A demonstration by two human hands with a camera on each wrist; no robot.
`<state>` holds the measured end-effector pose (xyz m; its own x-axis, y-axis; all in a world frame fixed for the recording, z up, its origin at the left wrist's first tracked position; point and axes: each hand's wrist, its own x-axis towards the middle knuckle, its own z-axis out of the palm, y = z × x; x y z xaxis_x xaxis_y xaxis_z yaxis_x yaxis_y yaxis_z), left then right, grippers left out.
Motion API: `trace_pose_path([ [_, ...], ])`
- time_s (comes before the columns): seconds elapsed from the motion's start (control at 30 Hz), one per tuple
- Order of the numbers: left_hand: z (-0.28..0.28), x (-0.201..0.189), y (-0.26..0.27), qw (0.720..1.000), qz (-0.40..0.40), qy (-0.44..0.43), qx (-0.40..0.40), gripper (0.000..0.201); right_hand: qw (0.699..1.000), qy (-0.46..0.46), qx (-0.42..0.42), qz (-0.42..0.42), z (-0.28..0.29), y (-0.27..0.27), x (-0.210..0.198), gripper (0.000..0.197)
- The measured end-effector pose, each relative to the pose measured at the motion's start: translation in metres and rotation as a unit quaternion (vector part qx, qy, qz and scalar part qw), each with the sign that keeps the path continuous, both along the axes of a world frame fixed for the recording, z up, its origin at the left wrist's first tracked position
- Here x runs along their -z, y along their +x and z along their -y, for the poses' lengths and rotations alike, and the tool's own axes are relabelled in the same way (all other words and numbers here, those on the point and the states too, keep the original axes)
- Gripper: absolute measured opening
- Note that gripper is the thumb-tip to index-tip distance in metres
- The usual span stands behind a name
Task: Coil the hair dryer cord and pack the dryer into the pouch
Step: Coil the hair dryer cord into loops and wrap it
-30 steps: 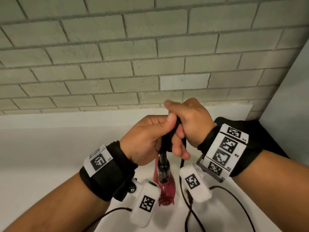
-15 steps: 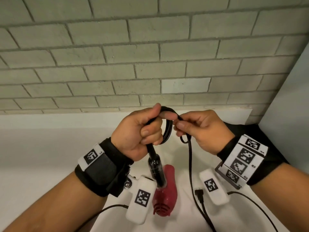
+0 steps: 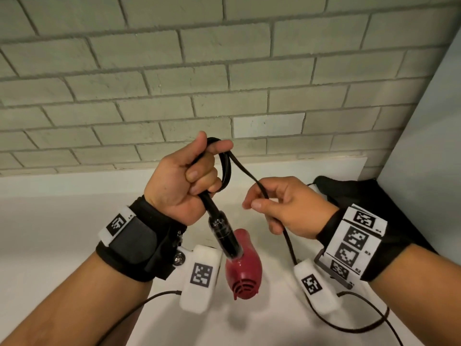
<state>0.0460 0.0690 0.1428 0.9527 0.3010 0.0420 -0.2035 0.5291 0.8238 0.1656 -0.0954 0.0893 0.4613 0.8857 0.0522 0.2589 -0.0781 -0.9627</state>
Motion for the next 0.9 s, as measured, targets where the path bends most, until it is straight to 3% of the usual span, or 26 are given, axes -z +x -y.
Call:
trace_pose_path([
  [0.1, 0.002, -0.001, -0.001, 1.0, -0.001, 0.022, -0.005, 0.041, 0.987, 0.055, 0.051, -0.145, 0.0, 0.003, 0.004, 0.016],
  [0.13, 0.002, -0.001, -0.001, 1.0, -0.002, 0.025, -0.009, 0.041, 0.971, 0.079, 0.042, -0.22, 0.001, 0.004, 0.001, 0.013],
  [0.2, -0.001, 0.001, -0.002, 1.0, -0.005, 0.024, -0.016, 0.041, 0.926, 0.119, 0.015, -0.359, 0.004, 0.007, -0.006, 0.027],
  [0.23, -0.002, 0.003, -0.003, 1.0, -0.004, 0.021, -0.018, 0.041, 0.912, 0.136, 0.015, -0.388, 0.006, 0.008, -0.008, 0.034],
  [0.33, -0.005, 0.002, -0.005, 1.0, 0.006, 0.008, -0.018, 0.04, 0.931, 0.142, 0.07, -0.328, 0.008, 0.007, -0.01, 0.033],
  [0.47, -0.003, -0.005, -0.004, 1.0, 0.031, 0.007, 0.001, 0.04, 0.97, 0.073, 0.182, -0.146, 0.003, 0.0, -0.001, 0.039],
  [0.6, -0.016, -0.018, -0.006, 0.997, 0.083, -0.009, 0.005, 0.041, 0.974, -0.022, 0.224, -0.002, 0.003, -0.005, 0.015, 0.043],
  [0.77, -0.038, -0.029, -0.011, 0.995, 0.082, 0.004, -0.059, 0.039, 0.983, -0.052, 0.164, 0.068, 0.011, -0.011, 0.022, 0.014],
  [0.83, -0.041, -0.028, -0.011, 0.995, 0.073, 0.012, -0.07, 0.038, 0.99, -0.057, 0.118, 0.06, 0.013, -0.014, 0.02, 0.013],
  [0.9, -0.04, -0.025, -0.011, 0.995, 0.066, 0.02, -0.068, 0.038, 0.988, -0.096, 0.066, 0.104, 0.014, -0.016, 0.016, 0.013],
])
